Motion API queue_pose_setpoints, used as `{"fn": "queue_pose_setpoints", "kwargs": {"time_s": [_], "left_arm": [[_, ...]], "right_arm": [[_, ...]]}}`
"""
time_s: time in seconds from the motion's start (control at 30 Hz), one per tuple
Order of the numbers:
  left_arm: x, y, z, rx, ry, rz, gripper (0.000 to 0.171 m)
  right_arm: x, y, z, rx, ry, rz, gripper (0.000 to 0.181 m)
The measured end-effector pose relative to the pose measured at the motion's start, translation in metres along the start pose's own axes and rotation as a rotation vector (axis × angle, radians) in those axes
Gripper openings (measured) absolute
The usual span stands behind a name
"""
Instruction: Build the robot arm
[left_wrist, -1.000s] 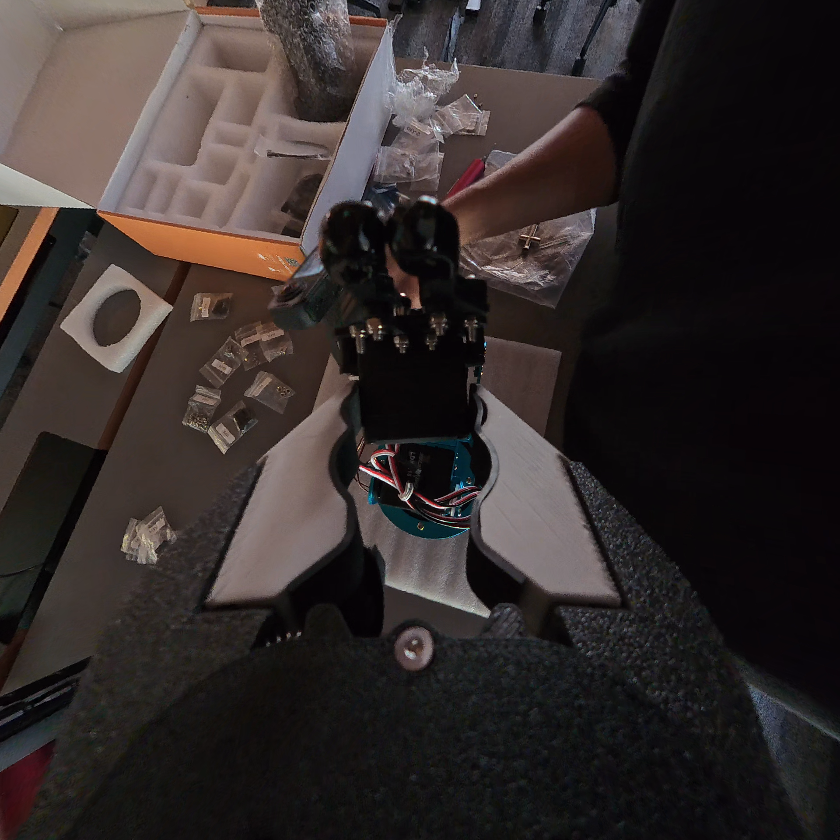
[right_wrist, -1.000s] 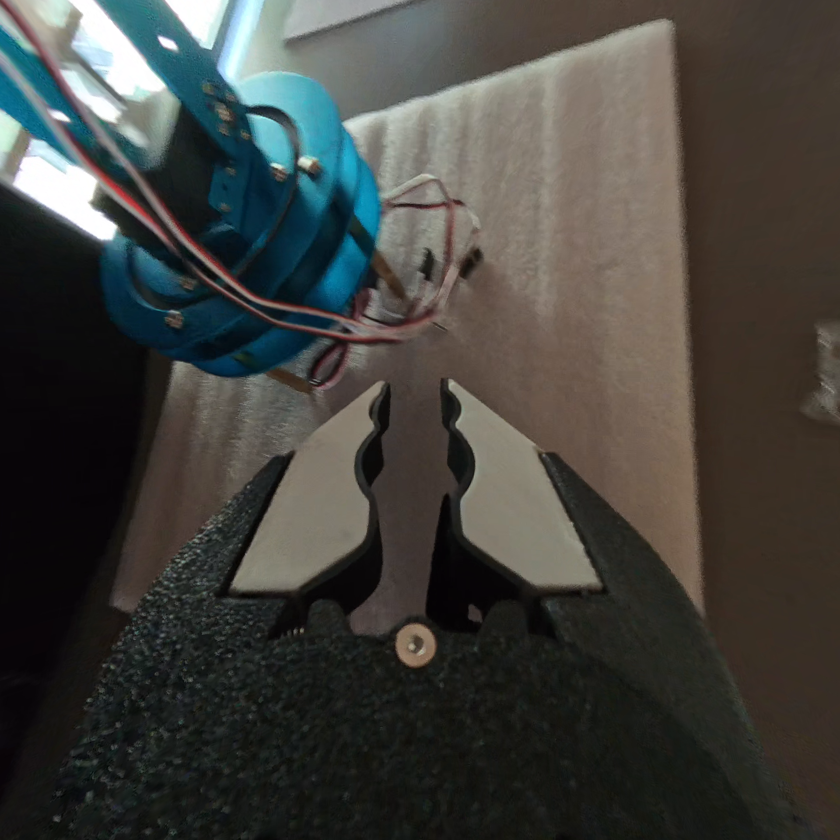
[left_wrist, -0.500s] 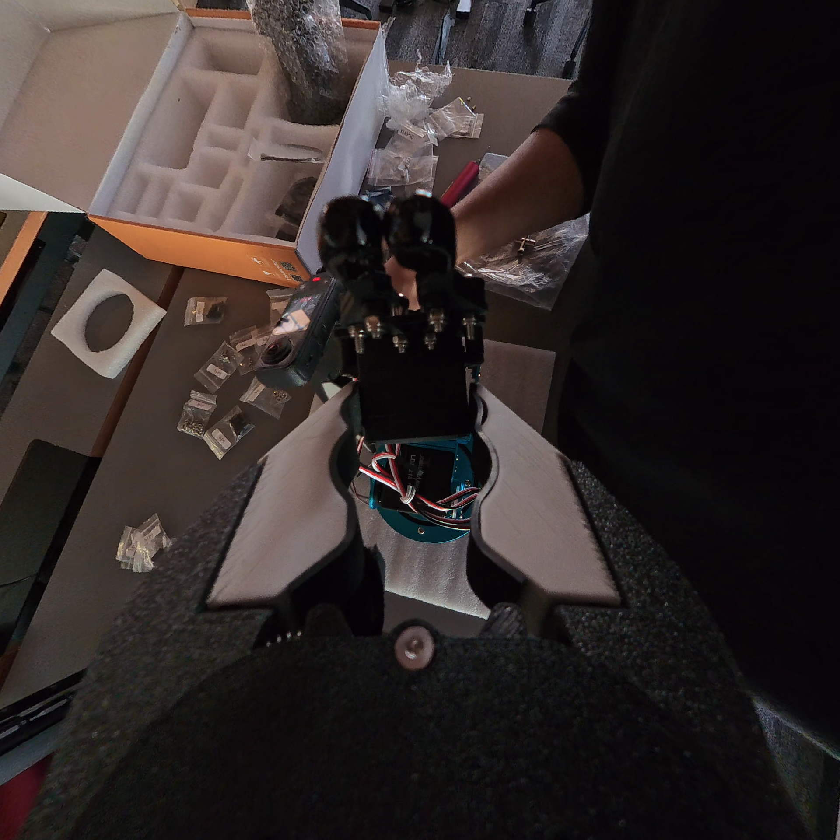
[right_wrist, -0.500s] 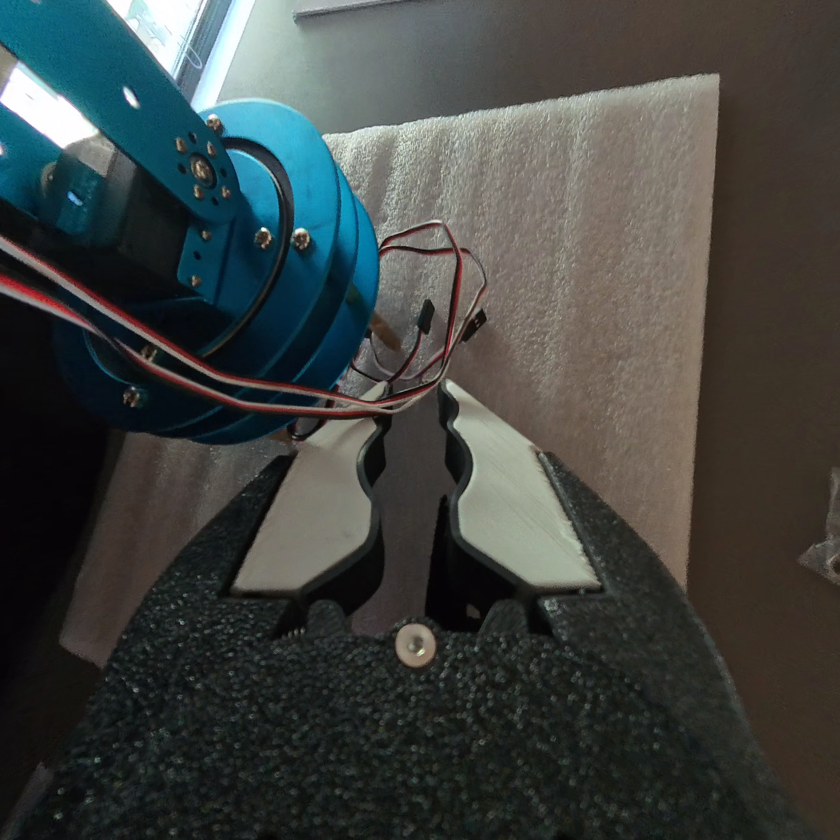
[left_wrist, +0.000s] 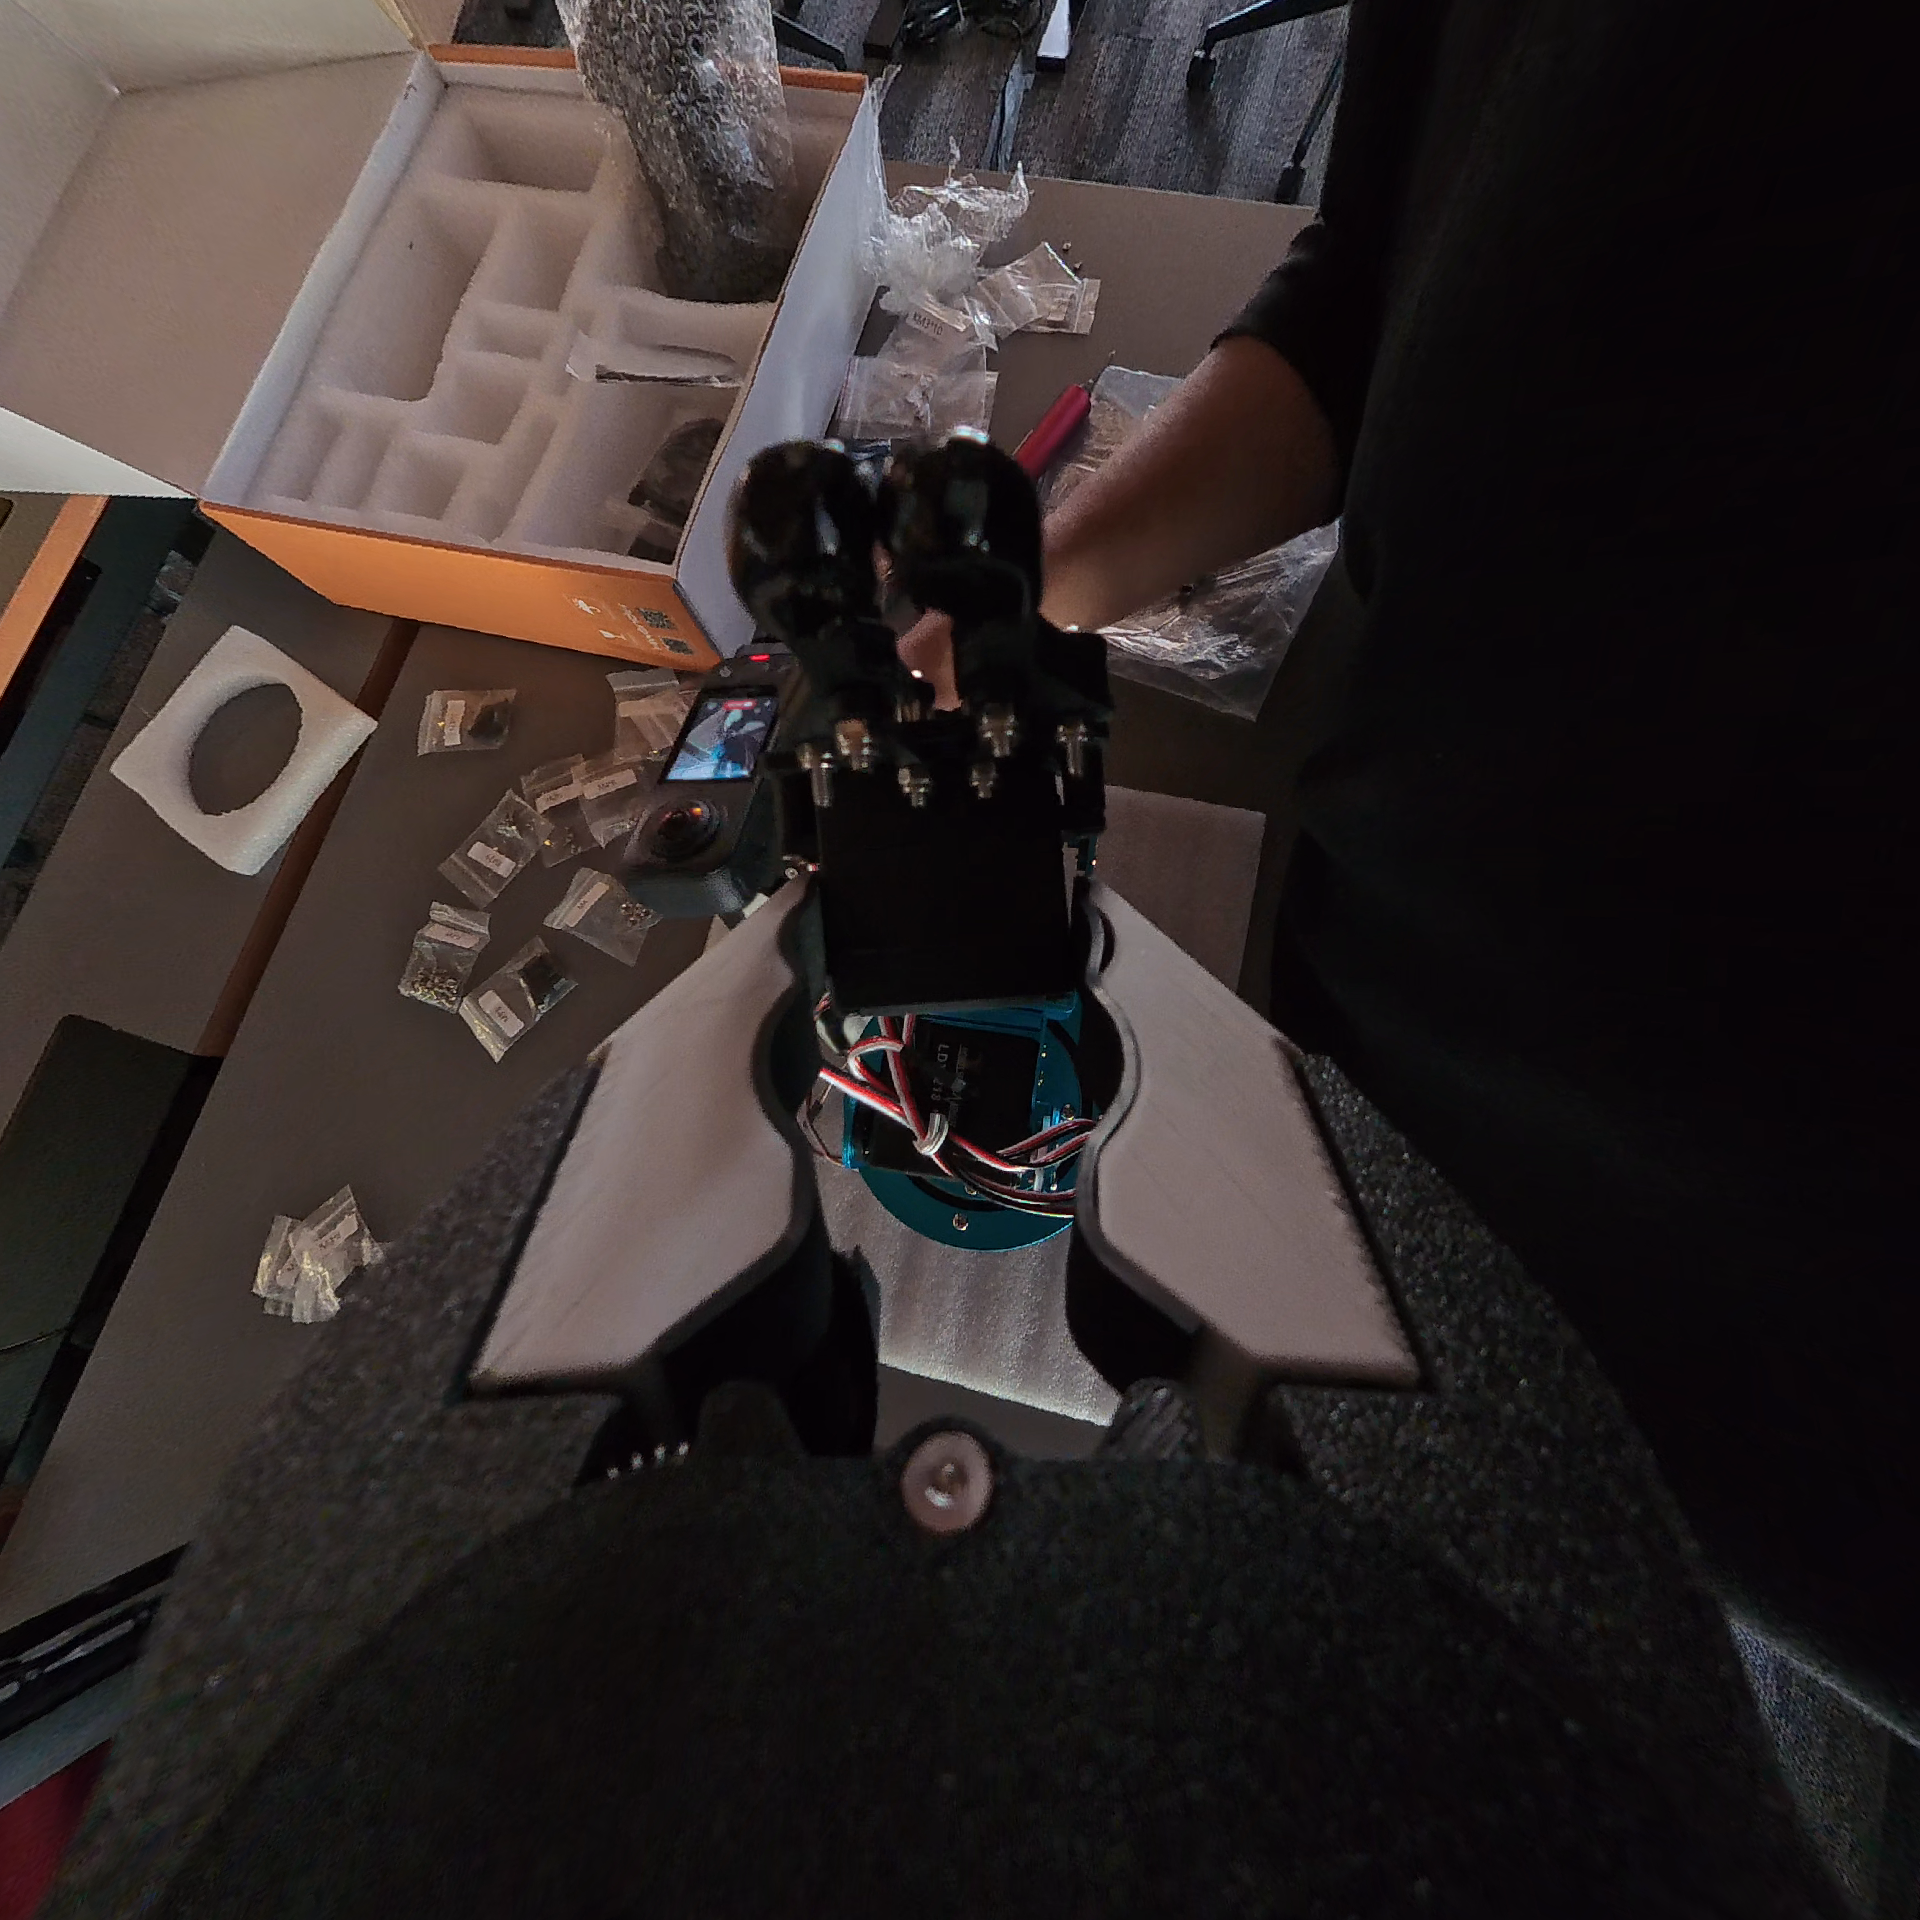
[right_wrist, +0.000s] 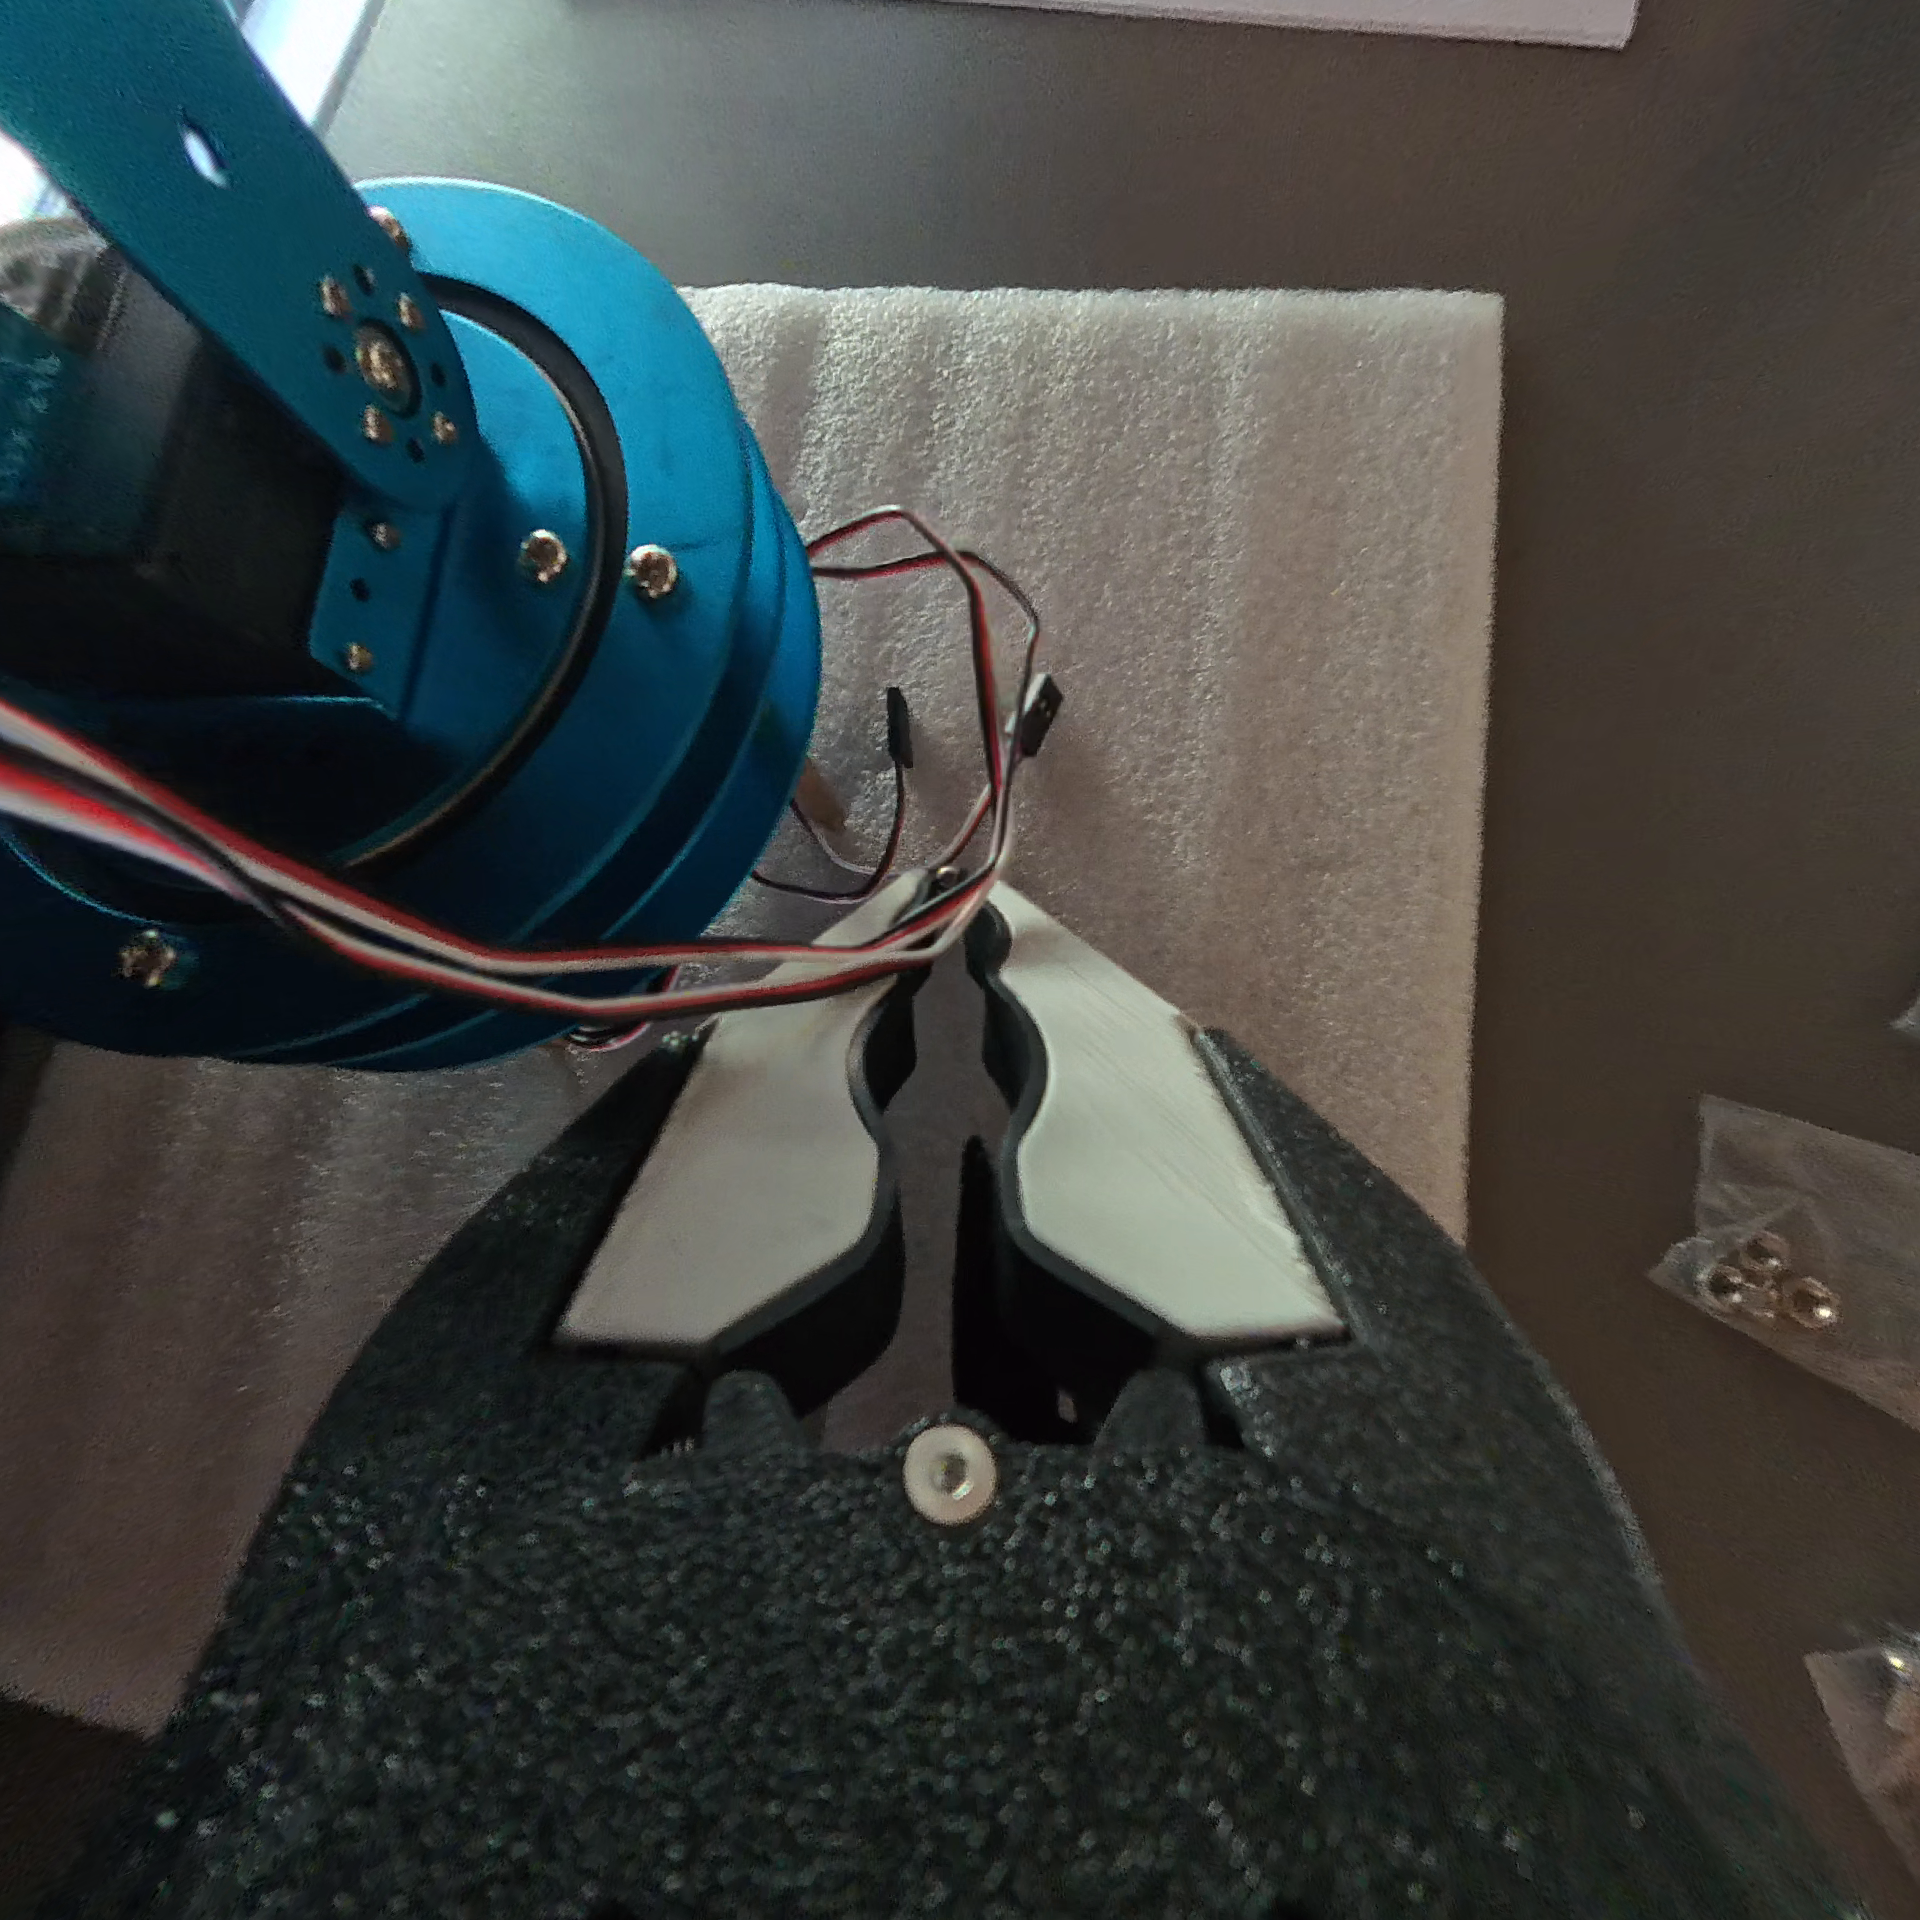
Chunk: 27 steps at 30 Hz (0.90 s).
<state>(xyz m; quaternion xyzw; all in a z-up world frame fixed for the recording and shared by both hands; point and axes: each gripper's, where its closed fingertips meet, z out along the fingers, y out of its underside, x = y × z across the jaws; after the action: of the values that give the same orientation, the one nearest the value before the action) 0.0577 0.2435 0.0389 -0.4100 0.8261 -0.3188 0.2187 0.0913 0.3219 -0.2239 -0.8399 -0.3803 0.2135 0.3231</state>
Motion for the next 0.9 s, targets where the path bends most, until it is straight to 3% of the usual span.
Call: {"fn": "queue_pose_setpoints", "kwargs": {"time_s": [0.23, 0.43, 0.6, 0.9], "left_arm": [[0.000, 0.000, 0.000, 0.000, 0.002, 0.002, 0.047], [0.000, 0.001, -0.001, -0.002, 0.001, 0.008, 0.047], [0.001, 0.000, 0.000, 0.003, 0.000, 0.012, 0.047], [0.001, 0.000, -0.001, -0.003, -0.011, 0.013, 0.047]], "right_arm": [[0.008, 0.013, -0.030, -0.037, 0.017, 0.066, 0.004], [0.016, 0.068, -0.067, -0.167, 0.082, 0.138, 0.004], [0.010, 0.075, -0.075, -0.095, 0.072, 0.191, 0.007], [0.010, 0.079, -0.076, -0.094, 0.112, 0.188, 0.007]]}}
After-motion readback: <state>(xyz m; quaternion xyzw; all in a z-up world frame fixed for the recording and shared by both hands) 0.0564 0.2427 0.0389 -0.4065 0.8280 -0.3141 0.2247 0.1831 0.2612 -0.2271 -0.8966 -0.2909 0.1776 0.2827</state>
